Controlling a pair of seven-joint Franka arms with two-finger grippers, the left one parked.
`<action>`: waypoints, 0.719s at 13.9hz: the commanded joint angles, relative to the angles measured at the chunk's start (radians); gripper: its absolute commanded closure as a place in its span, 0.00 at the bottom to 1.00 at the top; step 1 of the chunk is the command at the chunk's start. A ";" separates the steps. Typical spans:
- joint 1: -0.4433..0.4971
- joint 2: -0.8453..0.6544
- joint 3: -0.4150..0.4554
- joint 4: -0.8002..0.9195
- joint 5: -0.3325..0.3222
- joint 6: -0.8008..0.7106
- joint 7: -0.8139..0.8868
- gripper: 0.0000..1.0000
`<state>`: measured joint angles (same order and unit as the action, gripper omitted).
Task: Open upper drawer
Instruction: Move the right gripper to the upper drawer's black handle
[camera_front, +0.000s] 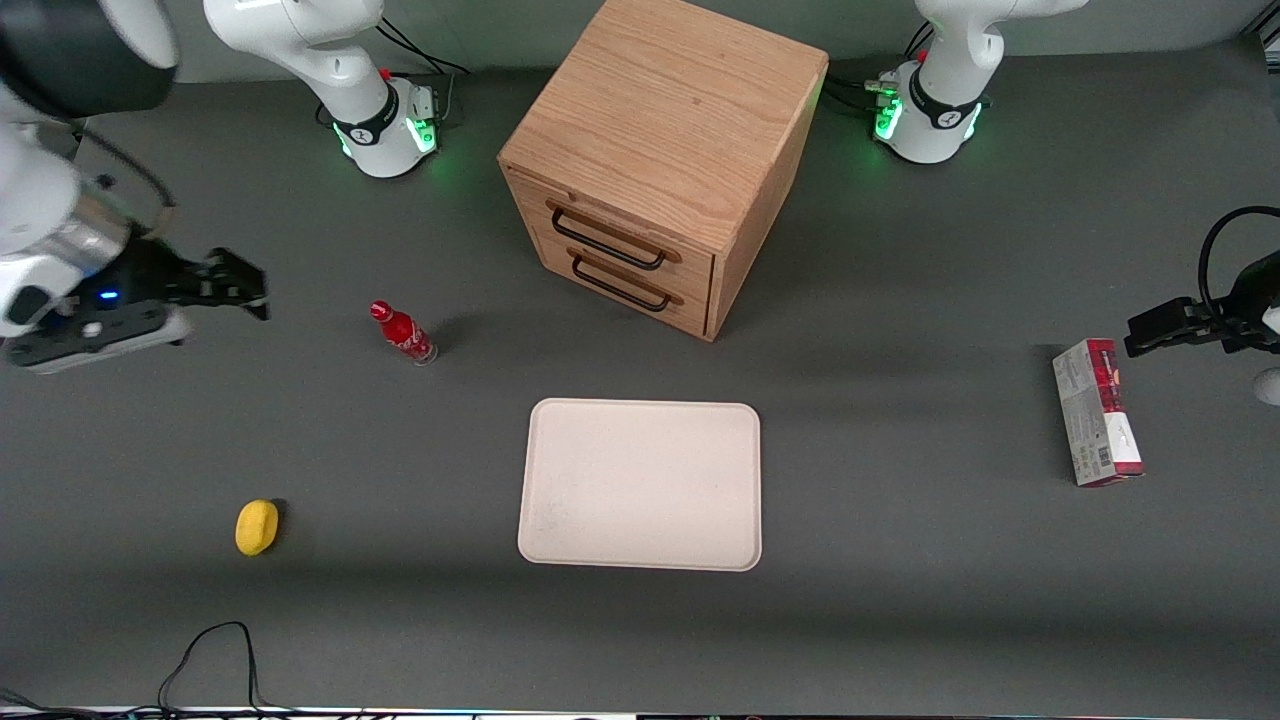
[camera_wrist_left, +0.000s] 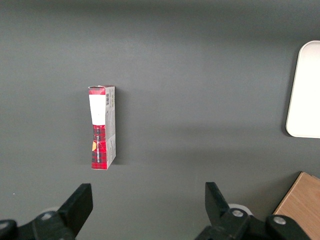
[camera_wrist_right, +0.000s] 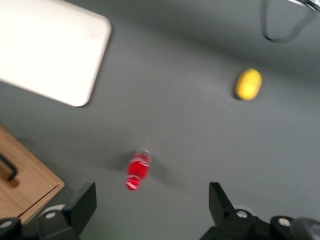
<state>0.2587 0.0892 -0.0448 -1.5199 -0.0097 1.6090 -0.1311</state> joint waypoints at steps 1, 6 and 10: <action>0.108 0.058 -0.006 0.046 0.040 -0.014 0.001 0.00; 0.310 0.142 -0.006 0.093 0.062 -0.011 -0.041 0.00; 0.441 0.191 -0.006 0.125 0.063 0.000 -0.041 0.00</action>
<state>0.6517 0.2396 -0.0364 -1.4526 0.0348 1.6140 -0.1381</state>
